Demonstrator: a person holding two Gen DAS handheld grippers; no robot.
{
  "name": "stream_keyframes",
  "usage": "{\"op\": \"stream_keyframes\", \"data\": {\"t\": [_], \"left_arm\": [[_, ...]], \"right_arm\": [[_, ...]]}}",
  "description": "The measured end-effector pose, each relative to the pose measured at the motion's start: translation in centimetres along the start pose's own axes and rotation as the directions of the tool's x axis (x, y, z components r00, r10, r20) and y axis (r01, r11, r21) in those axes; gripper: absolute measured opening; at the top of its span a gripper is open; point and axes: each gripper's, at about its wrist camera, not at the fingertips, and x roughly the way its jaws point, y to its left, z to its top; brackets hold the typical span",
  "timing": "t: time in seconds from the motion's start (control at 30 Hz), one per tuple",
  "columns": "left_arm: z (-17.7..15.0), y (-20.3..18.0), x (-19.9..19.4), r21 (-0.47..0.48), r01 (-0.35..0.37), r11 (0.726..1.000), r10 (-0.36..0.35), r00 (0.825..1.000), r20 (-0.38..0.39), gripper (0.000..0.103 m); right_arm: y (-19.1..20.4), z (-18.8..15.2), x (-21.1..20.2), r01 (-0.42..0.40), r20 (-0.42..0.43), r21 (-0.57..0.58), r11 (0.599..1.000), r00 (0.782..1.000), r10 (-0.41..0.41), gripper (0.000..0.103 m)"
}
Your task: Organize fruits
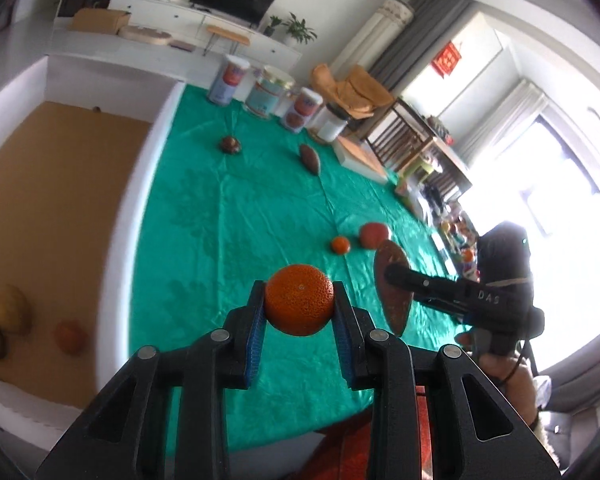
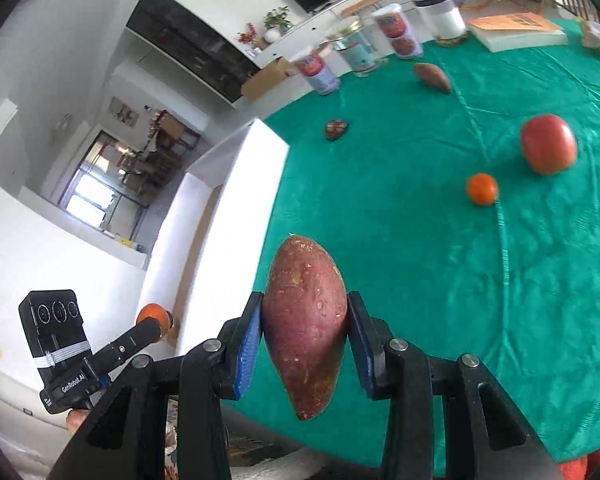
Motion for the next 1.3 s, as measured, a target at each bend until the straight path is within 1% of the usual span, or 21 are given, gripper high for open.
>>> {"op": "stream_keyframes", "data": {"t": [0.07, 0.1, 0.2, 0.27, 0.4, 0.47, 0.53, 0.6, 0.73, 0.77, 0.8, 0.83, 0.87, 0.9, 0.93, 1.0, 1.1, 1.17, 1.2, 1.23, 1.3], "left_arm": [[1.5, 1.8, -2.6, -0.04, -0.02, 0.999, 0.021, 0.999, 0.041, 0.031], [2.2, 2.9, -3.6, -0.054, -0.046, 0.997, 0.05, 0.997, 0.065, 0.031], [3.6, 6.8, -5.5, -0.097, -0.168, 0.981, 0.178, 0.978, 0.109, 0.031], [4.0, 9.6, -5.4, -0.136, -0.234, 0.963, 0.248, 0.964, 0.094, 0.031], [4.3, 15.1, -2.4, -0.201, -0.341, 0.918, 0.346, 0.938, -0.013, 0.031], [4.4, 17.0, -0.8, -0.209, -0.381, 0.901, 0.376, 0.924, -0.065, 0.031], [4.5, 18.7, 0.6, -0.219, -0.424, 0.879, 0.408, 0.905, -0.115, 0.031], [4.5, 20.1, 1.2, -0.242, -0.451, 0.859, 0.425, 0.892, -0.153, 0.032], [4.2, 21.2, 1.1, -0.254, -0.496, 0.83, 0.463, 0.867, -0.182, 0.033], [4.2, 21.4, 1.0, -0.252, -0.513, 0.82, 0.48, 0.858, -0.184, 0.037], [4.1, 21.5, 0.8, -0.255, -0.528, 0.81, 0.495, 0.849, -0.185, 0.048], [4.1, 21.6, 0.5, -0.263, -0.535, 0.803, 0.503, 0.845, -0.181, 0.057], [4.0, 21.7, 0.3, -0.274, -0.537, 0.798, 0.51, 0.844, -0.167, 0.073], [3.8, 21.5, 0.0, -0.286, -0.536, 0.794, 0.515, 0.844, -0.151, 0.081], [3.7, 21.4, -0.3, -0.295, -0.538, 0.79, 0.523, 0.842, -0.134, 0.083], [3.5, 20.7, -0.9, -0.309, -0.529, 0.79, 0.529, 0.844, -0.089, 0.088], [3.2, 18.6, -1.1, -0.285, -0.537, 0.794, 0.555, 0.832, -0.023, 0.088], [3.1, 16.6, -0.7, -0.247, -0.53, 0.811, 0.549, 0.835, 0.01, 0.089], [2.9, 15.2, -0.3, -0.221, -0.521, 0.825, 0.538, 0.842, 0.024, 0.089], [2.8, 13.8, 0.1, -0.193, -0.506, 0.84, 0.522, 0.852, 0.038, 0.089], [2.6, 10.5, 1.1, -0.123, -0.472, 0.873, 0.481, 0.875, 0.061, 0.09]], "right_arm": [[2.7, 0.5, 1.6, -0.011, -0.012, -0.04, 0.999, 1.0, 0.011, 0.041], [4.1, 0.7, 2.2, -0.017, -0.016, -0.062, 0.998, 1.0, 0.016, 0.041], [8.4, 0.8, 4.5, -0.055, -0.034, -0.124, 0.991, 0.998, 0.051, 0.041], [10.8, 0.9, 6.5, -0.086, -0.066, -0.16, 0.983, 0.995, 0.076, 0.041], [15.8, 1.8, 12.4, -0.136, -0.152, -0.233, 0.963, 0.983, 0.102, 0.041], [17.6, 2.3, 15.5, -0.128, -0.188, -0.28, 0.951, 0.979, 0.077, 0.041], [18.9, 2.6, 18.9, -0.101, -0.216, -0.317, 0.943, 0.976, 0.032, 0.041], [19.6, 2.6, 21.7, -0.065, -0.227, -0.358, 0.931, 0.974, -0.02, 0.041], [20.1, 1.3, 25.8, -0.008, -0.26, -0.438, 0.899, 0.958, -0.118, 0.041], [20.2, 1.0, 26.4, 0.005, -0.262, -0.449, 0.893, 0.955, -0.137, 0.041], [20.2, 0.7, 26.8, 0.019, -0.254, -0.459, 0.888, 0.955, -0.151, 0.042], [20.1, 0.7, 27.0, 0.03, -0.239, -0.463, 0.886, 0.958, -0.157, 0.042], [20.0, 0.8, 26.7, 0.036, -0.22, -0.459, 0.888, 0.963, -0.153, 0.044], [19.7, 0.9, 26.2, 0.045, -0.196, -0.45, 0.892, 0.97, -0.147, 0.051], [19.3, 1.2, 25.3, 0.053, -0.163, -0.436, 0.898, 0.977, -0.136, 0.057], [18.3, 1.7, 22.3, 0.054, -0.074, -0.412, 0.909, 0.993, -0.093, 0.082], [15.8, 1.6, 16.8, 0.098, 0.062, -0.405, 0.909, 0.995, -0.08, 0.099], [13.3, 1.1, 13.5, 0.165, 0.14, -0.392, 0.905, 0.983, -0.118, 0.101], [11.8, 0.9, 12.0, 0.21, 0.175, -0.382, 0.9, 0.973, -0.153, 0.102], [10.0, 0.6, 10.7, 0.272, 0.211, -0.364, 0.891, 0.956, -0.205, 0.103], [6.0, -0.5, 7.9, 0.397, 0.264, -0.307, 0.865, 0.909, -0.324, 0.103]]}}
